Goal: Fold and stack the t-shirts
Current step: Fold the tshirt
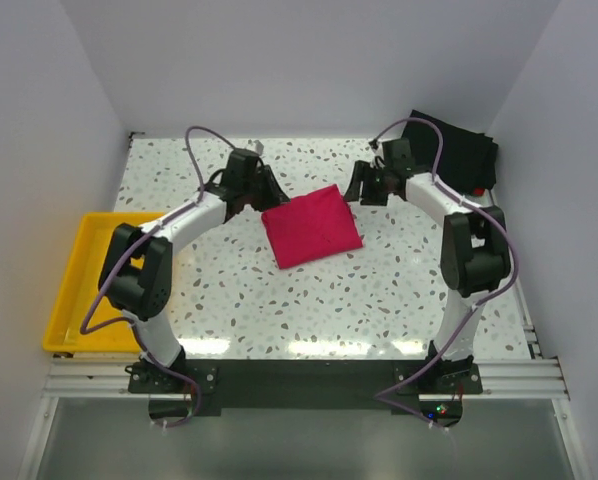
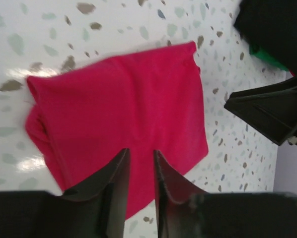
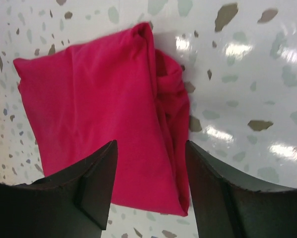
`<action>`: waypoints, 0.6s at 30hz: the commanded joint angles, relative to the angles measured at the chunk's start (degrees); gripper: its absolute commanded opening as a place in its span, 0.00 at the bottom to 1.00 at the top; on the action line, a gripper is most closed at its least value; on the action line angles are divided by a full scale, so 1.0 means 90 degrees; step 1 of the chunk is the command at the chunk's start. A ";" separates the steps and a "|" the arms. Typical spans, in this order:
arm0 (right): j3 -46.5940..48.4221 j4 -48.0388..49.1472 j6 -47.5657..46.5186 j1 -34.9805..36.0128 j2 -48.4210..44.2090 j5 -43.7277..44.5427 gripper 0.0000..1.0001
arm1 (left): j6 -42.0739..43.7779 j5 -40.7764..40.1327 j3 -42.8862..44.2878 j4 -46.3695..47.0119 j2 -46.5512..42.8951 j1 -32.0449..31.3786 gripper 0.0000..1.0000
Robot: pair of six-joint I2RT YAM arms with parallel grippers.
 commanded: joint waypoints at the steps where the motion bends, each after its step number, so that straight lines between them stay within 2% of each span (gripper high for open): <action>1: -0.0597 0.0786 0.0193 0.0150 -0.0747 -0.0374 0.59 | -0.0119 0.0133 -0.0158 0.0478 0.0252 -0.0382 0.24; 2: -0.0656 0.0874 0.0261 0.0227 -0.0816 -0.0404 0.55 | -0.0197 0.0211 -0.0187 0.0556 0.0331 -0.0421 0.16; 5: -0.0841 0.1021 0.0475 0.0628 -0.0972 -0.0317 0.50 | -0.0353 0.0494 -0.0304 0.0858 0.0585 -0.0539 0.05; 7: -0.0852 0.1060 0.0535 0.0930 -0.0905 -0.0239 0.46 | -0.0422 0.0709 -0.0402 0.1103 0.0683 -0.0656 0.01; 12: -0.0910 0.1168 0.0877 0.1088 -0.0563 0.0053 0.38 | -0.0520 0.1080 -0.0422 0.1698 0.0917 -0.0968 0.00; 18: -0.1445 0.1031 0.1072 0.1058 -0.0416 0.0543 0.38 | -0.0520 0.1150 -0.0441 0.1914 0.1220 -0.1183 0.00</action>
